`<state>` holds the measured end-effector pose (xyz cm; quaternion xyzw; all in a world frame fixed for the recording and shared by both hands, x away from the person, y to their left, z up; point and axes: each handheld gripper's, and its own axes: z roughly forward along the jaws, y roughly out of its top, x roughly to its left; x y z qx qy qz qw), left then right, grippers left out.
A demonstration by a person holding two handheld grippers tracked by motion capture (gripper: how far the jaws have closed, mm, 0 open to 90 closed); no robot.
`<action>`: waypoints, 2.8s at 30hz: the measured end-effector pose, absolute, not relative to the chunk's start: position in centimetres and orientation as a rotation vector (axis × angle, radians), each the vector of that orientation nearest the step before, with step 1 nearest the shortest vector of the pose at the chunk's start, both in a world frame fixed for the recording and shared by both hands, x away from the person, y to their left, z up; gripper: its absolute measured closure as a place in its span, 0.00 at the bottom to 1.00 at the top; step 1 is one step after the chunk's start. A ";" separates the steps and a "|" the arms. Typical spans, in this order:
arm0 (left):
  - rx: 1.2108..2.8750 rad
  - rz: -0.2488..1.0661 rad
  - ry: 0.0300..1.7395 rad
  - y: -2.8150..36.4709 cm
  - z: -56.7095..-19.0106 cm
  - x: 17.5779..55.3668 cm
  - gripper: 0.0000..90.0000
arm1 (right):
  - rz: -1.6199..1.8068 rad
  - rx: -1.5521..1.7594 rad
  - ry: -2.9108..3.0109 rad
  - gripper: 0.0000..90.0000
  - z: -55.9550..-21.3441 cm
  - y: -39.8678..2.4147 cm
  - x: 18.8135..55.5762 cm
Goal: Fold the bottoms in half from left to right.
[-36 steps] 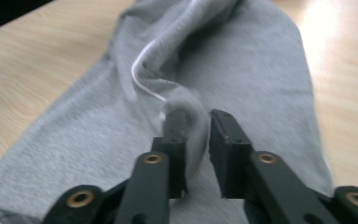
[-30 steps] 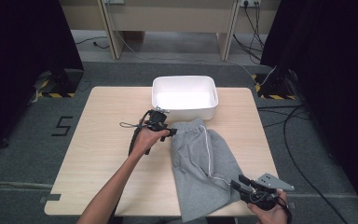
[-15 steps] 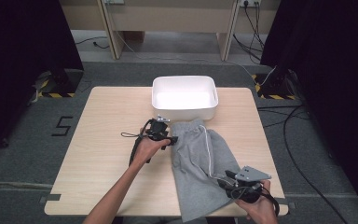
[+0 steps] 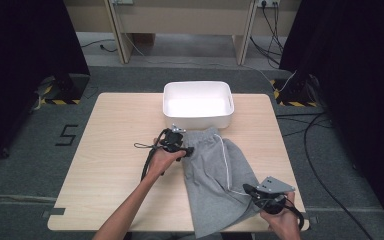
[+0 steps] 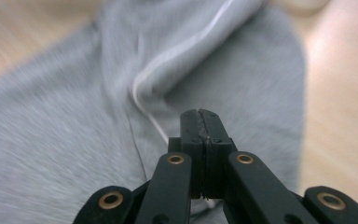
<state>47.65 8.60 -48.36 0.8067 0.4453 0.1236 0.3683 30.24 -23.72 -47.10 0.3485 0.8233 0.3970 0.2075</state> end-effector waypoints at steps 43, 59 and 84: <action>2.122 0.463 1.047 12.1 -49.7 41.7 0.39 | 1.119 0.877 2.523 0.96 -50.6 -17.9 30.5; 2.170 0.544 0.968 10.5 -51.1 39.5 0.37 | 1.113 1.016 2.279 0.97 -46.4 -23.4 28.9; 2.171 0.511 0.789 10.4 -51.6 31.6 0.32 | 1.074 1.169 2.302 0.83 -51.1 -25.7 28.0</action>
